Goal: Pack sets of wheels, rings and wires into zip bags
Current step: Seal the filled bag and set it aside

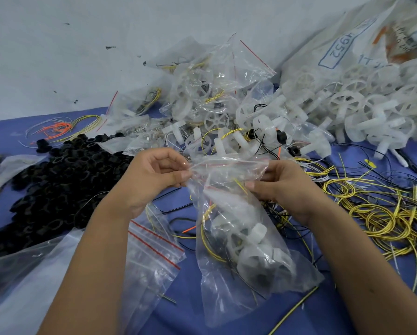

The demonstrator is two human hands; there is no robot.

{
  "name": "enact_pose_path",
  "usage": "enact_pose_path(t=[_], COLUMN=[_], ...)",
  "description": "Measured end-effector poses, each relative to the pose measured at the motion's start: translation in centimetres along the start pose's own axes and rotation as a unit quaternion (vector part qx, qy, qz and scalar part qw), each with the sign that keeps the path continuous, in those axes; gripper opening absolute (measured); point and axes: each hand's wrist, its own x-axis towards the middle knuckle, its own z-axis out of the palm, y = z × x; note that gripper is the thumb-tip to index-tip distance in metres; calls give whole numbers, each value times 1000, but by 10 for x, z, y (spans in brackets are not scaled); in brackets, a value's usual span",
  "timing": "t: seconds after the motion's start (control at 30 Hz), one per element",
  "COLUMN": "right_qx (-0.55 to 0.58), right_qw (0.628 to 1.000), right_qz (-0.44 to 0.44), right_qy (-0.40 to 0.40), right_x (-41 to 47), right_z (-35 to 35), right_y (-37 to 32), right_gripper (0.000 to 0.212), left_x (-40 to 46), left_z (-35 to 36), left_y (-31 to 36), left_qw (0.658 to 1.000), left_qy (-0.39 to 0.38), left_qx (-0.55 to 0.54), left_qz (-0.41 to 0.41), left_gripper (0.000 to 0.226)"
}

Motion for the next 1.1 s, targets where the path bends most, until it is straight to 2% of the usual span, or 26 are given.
enact_pose_path(t=[0.13, 0.23, 0.37, 0.47, 0.57, 0.77, 0.9, 1.0, 1.1], right_qx=[157, 95, 103, 31, 46, 78, 32, -57, -83], right_qw=[987, 991, 988, 985, 978, 978, 977, 970, 976], right_qz=[14, -12, -25, -57, -64, -73, -99, -96, -85], right_qy=[14, 94, 111, 161, 195, 178, 185, 217, 180], right_x=[0, 4, 4, 5, 6, 5, 8, 12, 14], right_z=[-11, -2, 9, 10, 9, -2, -4, 3, 12], right_y=[-6, -4, -2, 1, 4, 0, 4, 10, 15], right_gripper=[39, 45, 19, 14, 15, 5, 8, 9, 12], left_x=[-4, 0, 5, 5, 4, 3, 6, 9, 11], left_z=[-8, -5, 2, 3, 1, -7, -9, -5, 9], left_y=[-1, -2, -5, -7, -6, -8, -11, -11, -7], left_qw=[1000, 999, 998, 999, 999, 992, 978, 965, 945], left_qy=[-9, 13, 30, 41, 38, 74, 102, 132, 194], left_qx=[7, 39, 49, 28, 35, 99, 182, 225, 259], left_qz=[1, 13, 10, -1, -7, 22, 20, 3, 51], left_gripper=[17, 23, 34, 35, 37, 39, 39, 42, 35])
